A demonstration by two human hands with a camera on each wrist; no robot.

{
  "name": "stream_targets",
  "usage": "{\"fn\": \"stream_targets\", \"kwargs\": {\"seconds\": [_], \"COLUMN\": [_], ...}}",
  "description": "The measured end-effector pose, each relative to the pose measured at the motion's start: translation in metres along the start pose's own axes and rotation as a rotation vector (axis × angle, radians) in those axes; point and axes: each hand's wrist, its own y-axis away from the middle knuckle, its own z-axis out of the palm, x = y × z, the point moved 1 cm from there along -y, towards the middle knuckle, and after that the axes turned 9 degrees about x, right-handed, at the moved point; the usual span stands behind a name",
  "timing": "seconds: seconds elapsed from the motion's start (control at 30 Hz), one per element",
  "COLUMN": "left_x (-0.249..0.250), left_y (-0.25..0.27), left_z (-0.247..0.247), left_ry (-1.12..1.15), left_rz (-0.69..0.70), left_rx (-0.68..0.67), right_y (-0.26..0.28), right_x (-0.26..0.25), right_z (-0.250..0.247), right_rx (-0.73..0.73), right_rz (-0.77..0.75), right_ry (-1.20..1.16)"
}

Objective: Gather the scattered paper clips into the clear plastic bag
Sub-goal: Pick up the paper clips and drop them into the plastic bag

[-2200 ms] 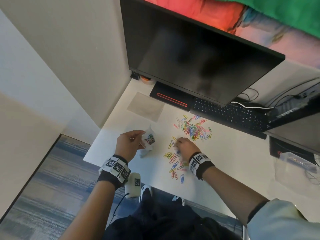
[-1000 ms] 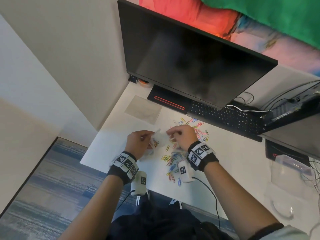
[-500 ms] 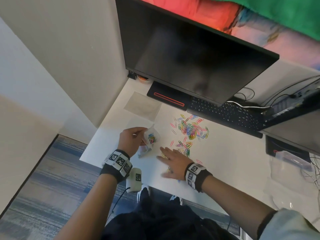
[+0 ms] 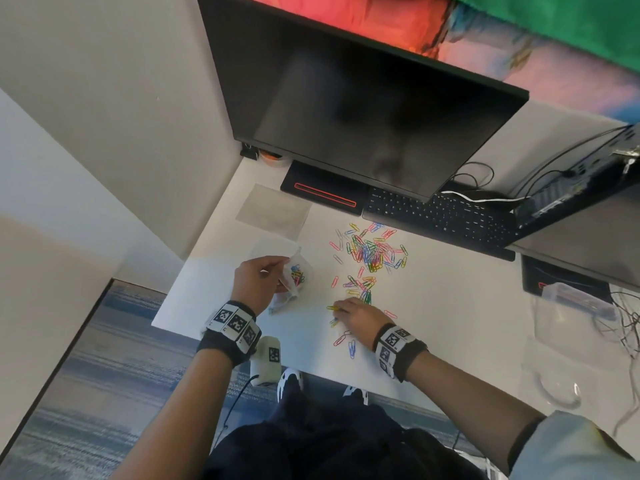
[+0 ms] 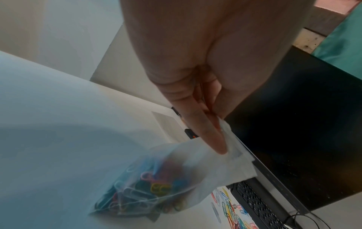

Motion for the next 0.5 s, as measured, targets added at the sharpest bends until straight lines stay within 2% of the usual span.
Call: {"fn": "stream_targets", "kwargs": {"seconds": [0.07,0.13,0.23,0.3,0.4,0.5], "left_x": [0.000,-0.001,0.001,0.004,0.003,0.001], "left_y": [0.001,0.001,0.002,0.004,0.006,0.007], "left_z": [0.003,0.006,0.013,0.018,0.029,0.038], "left_ry": [-0.003,0.000,-0.015,-0.028,-0.016,-0.039], "left_rz": [-0.009,-0.019,-0.028,-0.041,-0.064,-0.056], "left_rx": [-0.004,-0.009,-0.027,-0.043,-0.067,-0.087], "right_y": [-0.005,-0.009,-0.008,-0.005,-0.012,-0.026], "right_x": [0.007,0.015,0.029,0.033,0.027,0.012], "right_z": [-0.007,-0.018,-0.040,-0.054,-0.085,-0.107], "right_rx": [0.014,0.078,0.311,0.372,0.440,0.393], "right_rz": [0.069,0.268,0.760,0.976,0.994,0.894], "right_ry": [0.006,-0.123,-0.564,-0.971,-1.474,-1.626]}}
